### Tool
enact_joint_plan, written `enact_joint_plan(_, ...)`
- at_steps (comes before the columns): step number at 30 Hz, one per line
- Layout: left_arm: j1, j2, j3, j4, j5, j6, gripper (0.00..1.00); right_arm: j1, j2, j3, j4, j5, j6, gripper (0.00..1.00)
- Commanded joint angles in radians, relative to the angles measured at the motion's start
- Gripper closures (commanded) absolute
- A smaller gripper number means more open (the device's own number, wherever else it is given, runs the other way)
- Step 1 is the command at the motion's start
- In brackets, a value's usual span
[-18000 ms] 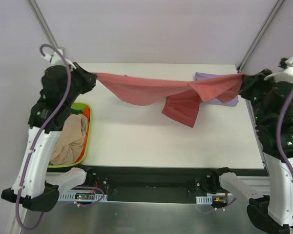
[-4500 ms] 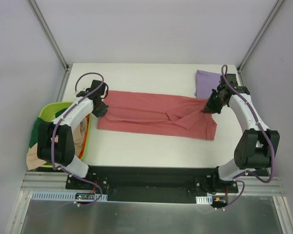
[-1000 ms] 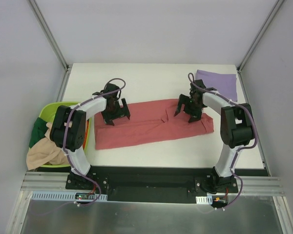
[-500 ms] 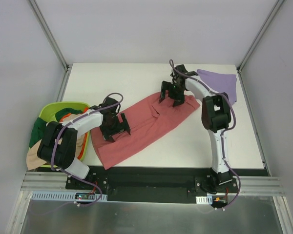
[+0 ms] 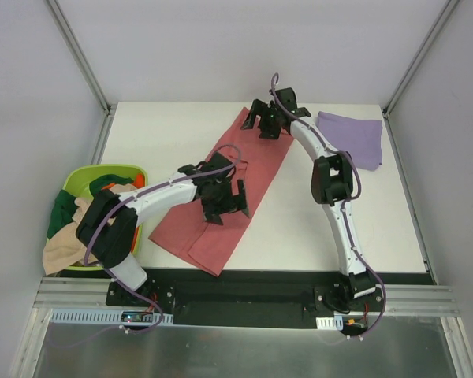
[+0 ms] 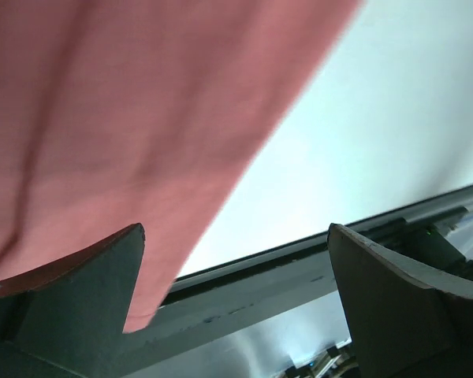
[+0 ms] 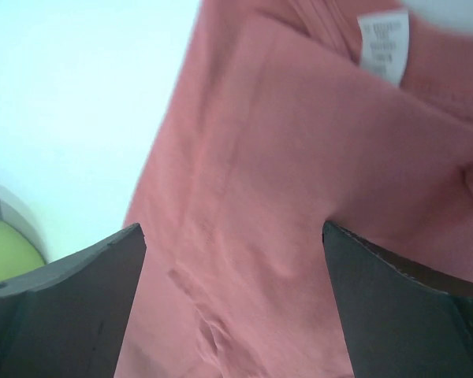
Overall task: Fold and stack the t-shirts
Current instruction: Rotate the tshirt 85 degrees
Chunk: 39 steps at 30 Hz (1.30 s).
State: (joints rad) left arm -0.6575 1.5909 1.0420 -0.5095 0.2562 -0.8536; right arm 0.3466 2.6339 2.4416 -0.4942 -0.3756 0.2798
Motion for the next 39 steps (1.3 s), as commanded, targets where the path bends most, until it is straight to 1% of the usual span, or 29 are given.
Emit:
enact_joint_plan(1,-0.085,0.064,0.136,0.009,-0.021,-0.019,0.01,0.0,-0.035,0.086,0.148,-0.025,0.03,0.04)
enact_joint_plan(3,-0.087,0.044,0.156,0.008,-0.066,-0.006,0.01,0.0,-0.099,0.077,0.07,-0.034,-0.043,0.04)
enact_joint_plan(5,-0.085,0.003,0.161,0.005,-0.144,0.023,0.01,0.0,-0.213,-0.034,0.034,-0.014,-0.112,0.04)
enact_joint_plan(7,-0.079,-0.038,0.164,-0.004,-0.208,0.085,0.01,0.003,-0.329,-0.169,-0.018,0.029,-0.152,0.04)
enact_joint_plan(9,-0.048,-0.065,0.147,-0.027,-0.238,0.129,0.01,0.006,-0.434,-0.293,-0.079,0.055,-0.182,0.04)
enact_joint_plan(12,0.047,-0.078,0.057,-0.029,-0.248,0.163,0.01,0.038,-0.54,-0.456,-0.173,0.108,-0.209,0.04)
enact_joint_plan(14,0.126,-0.059,0.007,-0.029,-0.163,0.195,0.01,0.072,-0.6,-0.611,-0.175,0.127,-0.2,0.04)
enact_joint_plan(15,0.159,-0.052,-0.016,-0.023,-0.149,0.2,0.01,0.087,-0.62,-0.666,-0.152,0.119,-0.191,0.04)
enact_joint_plan(18,0.187,-0.04,-0.056,-0.017,-0.196,0.206,0.01,0.14,-0.637,-0.769,-0.083,0.075,-0.16,0.04)
enact_joint_plan(23,0.187,-0.031,-0.112,0.037,-0.13,0.191,0.01,0.18,-0.533,-0.738,-0.096,0.069,-0.139,0.04)
enact_joint_plan(26,0.187,-0.019,-0.144,0.066,-0.086,0.173,0.01,0.175,-0.465,-0.701,-0.102,0.098,-0.126,0.04)
enact_joint_plan(31,0.176,0.024,-0.168,0.107,0.001,0.145,0.01,0.141,-0.365,-0.622,-0.115,0.095,-0.114,0.04)
enact_joint_plan(35,0.148,0.061,-0.14,0.155,0.067,0.116,0.01,0.082,-0.286,-0.538,-0.127,0.096,-0.106,0.04)
enact_joint_plan(39,0.093,0.13,-0.034,0.18,0.12,0.097,0.01,0.019,-0.154,-0.338,-0.202,0.07,-0.113,0.04)
